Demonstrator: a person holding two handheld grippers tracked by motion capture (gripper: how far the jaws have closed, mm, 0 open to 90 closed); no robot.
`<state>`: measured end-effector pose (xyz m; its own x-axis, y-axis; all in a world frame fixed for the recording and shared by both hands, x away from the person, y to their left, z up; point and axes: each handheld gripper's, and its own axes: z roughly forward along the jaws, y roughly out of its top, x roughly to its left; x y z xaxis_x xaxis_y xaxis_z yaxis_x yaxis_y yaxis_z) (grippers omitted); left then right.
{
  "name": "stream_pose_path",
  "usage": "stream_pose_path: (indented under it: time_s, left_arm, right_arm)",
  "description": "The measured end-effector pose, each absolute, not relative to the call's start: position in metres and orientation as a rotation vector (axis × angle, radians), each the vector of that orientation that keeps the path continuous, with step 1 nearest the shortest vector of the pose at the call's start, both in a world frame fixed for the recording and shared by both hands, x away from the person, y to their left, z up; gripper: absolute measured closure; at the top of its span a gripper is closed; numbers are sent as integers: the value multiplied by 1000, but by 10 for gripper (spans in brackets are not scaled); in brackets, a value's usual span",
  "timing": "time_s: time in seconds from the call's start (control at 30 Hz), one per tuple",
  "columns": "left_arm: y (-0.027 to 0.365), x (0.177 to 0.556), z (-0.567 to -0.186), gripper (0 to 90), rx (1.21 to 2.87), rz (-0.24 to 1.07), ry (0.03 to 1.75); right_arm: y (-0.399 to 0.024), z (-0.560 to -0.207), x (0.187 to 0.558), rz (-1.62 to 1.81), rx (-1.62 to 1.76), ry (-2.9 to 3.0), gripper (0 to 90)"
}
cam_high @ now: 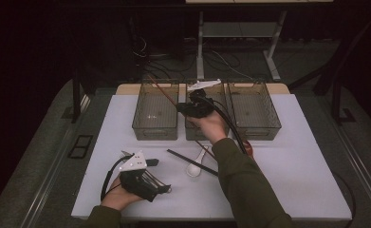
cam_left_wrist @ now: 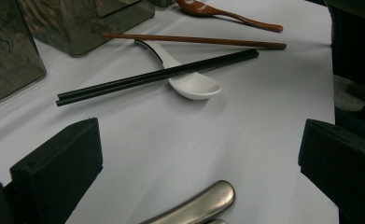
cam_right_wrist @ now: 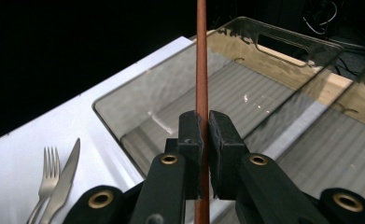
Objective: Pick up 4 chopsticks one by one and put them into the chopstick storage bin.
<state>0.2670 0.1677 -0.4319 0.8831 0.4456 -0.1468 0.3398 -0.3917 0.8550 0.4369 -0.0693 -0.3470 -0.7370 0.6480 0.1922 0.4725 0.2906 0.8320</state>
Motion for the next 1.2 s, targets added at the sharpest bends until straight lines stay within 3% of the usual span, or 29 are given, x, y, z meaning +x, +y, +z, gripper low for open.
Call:
stream_pose_path:
  time_s: [1.2]
  left_arm:
    - [169,266,-431,0,2000,111,564]
  right_arm:
    - [14,-372,477,1346,1090,2375,842]
